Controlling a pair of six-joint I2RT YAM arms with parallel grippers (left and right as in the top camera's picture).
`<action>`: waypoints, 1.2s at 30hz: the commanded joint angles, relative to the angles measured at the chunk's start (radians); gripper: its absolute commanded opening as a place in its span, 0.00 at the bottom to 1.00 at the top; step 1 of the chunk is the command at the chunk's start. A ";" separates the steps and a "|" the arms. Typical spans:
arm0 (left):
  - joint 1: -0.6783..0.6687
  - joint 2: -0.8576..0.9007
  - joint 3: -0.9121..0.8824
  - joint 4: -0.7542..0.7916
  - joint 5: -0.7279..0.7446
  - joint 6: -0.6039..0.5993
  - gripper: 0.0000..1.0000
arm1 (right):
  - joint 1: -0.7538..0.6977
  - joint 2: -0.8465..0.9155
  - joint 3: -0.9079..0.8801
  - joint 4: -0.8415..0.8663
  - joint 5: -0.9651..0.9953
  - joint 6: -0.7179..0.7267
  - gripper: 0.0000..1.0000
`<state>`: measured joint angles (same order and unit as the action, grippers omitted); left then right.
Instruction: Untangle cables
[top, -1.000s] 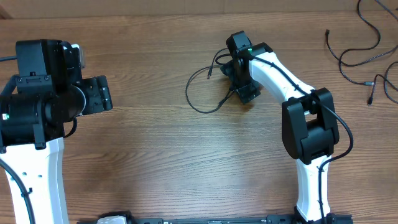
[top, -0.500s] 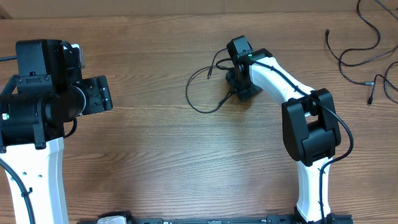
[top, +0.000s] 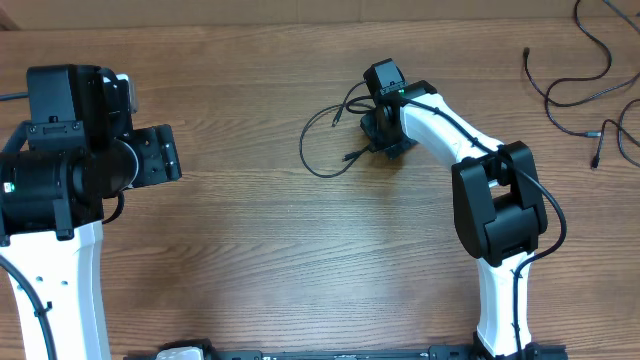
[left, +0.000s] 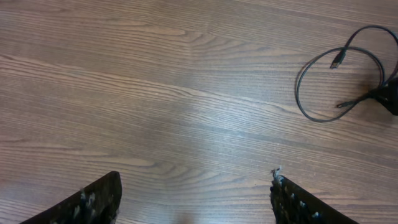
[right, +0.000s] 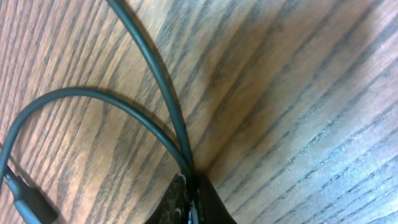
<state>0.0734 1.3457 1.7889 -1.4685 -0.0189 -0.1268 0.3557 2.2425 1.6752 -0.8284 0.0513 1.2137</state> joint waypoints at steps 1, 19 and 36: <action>-0.005 -0.011 0.020 0.000 0.010 0.020 0.76 | -0.001 0.087 -0.048 0.019 0.007 -0.132 0.04; -0.005 -0.011 0.020 0.032 0.009 0.023 0.77 | -0.003 -0.262 0.174 -0.039 0.136 -0.585 0.04; -0.005 -0.004 0.020 0.054 0.018 0.014 0.75 | -0.116 -0.455 0.177 -0.060 0.026 -0.702 0.34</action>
<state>0.0734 1.3457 1.7889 -1.4174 -0.0185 -0.1223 0.2401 1.7515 1.8343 -0.8837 0.1650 0.5285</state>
